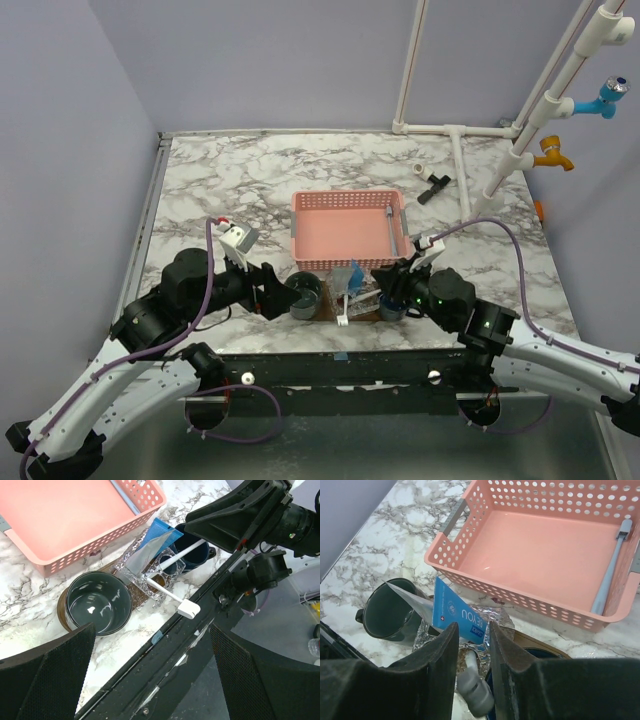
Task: Prepare toiletry sets of a toothbrush and toothpaste on the tray
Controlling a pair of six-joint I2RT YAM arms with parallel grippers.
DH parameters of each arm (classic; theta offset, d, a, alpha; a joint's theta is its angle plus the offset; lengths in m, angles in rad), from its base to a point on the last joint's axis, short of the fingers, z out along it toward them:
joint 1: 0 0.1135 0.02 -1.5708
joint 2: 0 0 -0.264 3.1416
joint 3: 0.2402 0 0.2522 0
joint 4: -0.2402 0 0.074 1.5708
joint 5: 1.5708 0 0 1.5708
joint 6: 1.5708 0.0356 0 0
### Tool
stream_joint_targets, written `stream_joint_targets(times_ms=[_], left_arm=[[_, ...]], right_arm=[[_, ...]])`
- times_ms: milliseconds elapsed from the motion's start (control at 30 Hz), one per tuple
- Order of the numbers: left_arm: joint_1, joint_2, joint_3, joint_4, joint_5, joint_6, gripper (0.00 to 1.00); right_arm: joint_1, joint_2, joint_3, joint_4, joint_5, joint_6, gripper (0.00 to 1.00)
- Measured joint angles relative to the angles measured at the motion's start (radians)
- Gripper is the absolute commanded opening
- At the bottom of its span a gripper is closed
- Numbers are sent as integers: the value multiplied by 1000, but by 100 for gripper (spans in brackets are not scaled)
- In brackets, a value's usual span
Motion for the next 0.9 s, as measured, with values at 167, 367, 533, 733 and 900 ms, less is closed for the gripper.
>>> stream_joint_targets(times_ms=[167,367,533,733,900], left_arm=[[0,2,0,8,0,-3,95],[0,2,0,13,0,-3,95],[0,2,0,13,0,-6,95],[0,2,0,13,0,-11,95],[0,2,0,13,0,-14,94]], right_arm=[[0,-12,0,0,0,-5,35],[0,-33,0,-2,0,-9,35],[0,-38,0,-10,0,-16,35],[0,-38,1,-25,0,-15,37],[0,-37,17,-63,1,-12,42]])
